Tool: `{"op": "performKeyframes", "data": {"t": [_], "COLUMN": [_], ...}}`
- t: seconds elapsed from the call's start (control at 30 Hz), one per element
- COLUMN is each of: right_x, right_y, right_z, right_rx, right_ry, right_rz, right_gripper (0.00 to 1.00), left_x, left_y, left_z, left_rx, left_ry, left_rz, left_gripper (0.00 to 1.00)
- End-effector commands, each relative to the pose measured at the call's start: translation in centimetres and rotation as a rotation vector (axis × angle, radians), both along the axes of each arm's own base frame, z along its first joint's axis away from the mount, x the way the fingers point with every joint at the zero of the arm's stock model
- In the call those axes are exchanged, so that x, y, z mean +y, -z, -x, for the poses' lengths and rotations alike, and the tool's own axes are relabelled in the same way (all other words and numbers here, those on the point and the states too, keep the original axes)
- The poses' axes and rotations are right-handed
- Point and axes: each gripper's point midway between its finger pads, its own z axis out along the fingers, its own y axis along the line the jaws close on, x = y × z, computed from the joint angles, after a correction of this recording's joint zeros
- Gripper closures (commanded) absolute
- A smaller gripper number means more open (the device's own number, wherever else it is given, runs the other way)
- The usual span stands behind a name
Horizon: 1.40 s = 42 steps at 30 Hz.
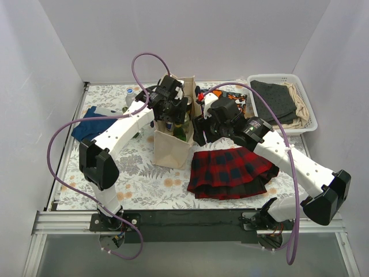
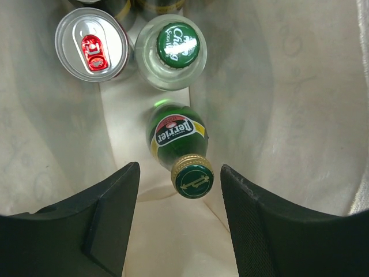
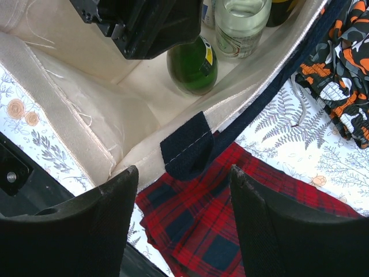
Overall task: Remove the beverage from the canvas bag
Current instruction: Place the drink at the center of the board, then take out the drink from the canvas bag.
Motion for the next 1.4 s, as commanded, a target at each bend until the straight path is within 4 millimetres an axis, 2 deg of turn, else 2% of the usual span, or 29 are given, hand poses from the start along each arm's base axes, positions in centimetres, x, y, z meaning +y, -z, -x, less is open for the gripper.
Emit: {"op": "performKeyframes", "data": {"t": [0.0,0.3,0.53,0.7,0.87,1.1,1.13,1.17,1.3,1.37], "right_x": [0.2,0.0,0.1,-0.2,-0.3,-0.2,-0.2,-0.2,-0.3,-0.3], "right_y": [0.1,0.3,0.3,0.2,0.4,0.5,0.4,0.5,0.5,0.6], "right_z": [0.3,0.3,0.3,0.2,0.2,0.1,0.0,0.0,0.0,0.0], "right_rx": [-0.005,-0.008,-0.006,-0.015,-0.014,-0.012,-0.016,-0.015,-0.017,-0.015], "right_ry": [-0.019,-0.015,-0.015,-0.006,-0.006,-0.004,-0.004,-0.003,0.003,0.002], "right_rz": [-0.004,0.003,-0.001,0.004,0.009,0.012,0.011,0.013,0.018,0.019], "right_gripper": [0.30,0.30,0.30,0.30,0.30,0.30,0.30,0.30,0.30,0.30], "left_x": [-0.5,-1.3,-1.5,-1.4,-0.5,-0.9,-1.0,-1.1,-1.7,-2.0], "left_y": [-2.1,-1.8,-1.3,-0.4,0.2,0.5,0.6,0.6,0.9,0.2], "left_z": [1.0,2.7,1.9,1.9,1.9,2.0,1.9,1.9,1.9,1.8], "left_rx": [-0.027,0.013,-0.016,0.003,-0.007,0.005,0.006,0.003,0.016,0.005], "left_ry": [0.019,0.063,0.049,0.040,0.019,0.028,0.029,0.030,0.054,0.059], "left_rz": [0.065,0.128,0.138,0.126,0.089,0.101,0.104,0.108,0.119,0.133], "left_gripper": [0.43,0.43,0.45,0.62,0.63,0.85,0.95,0.99,1.00,1.00]}}
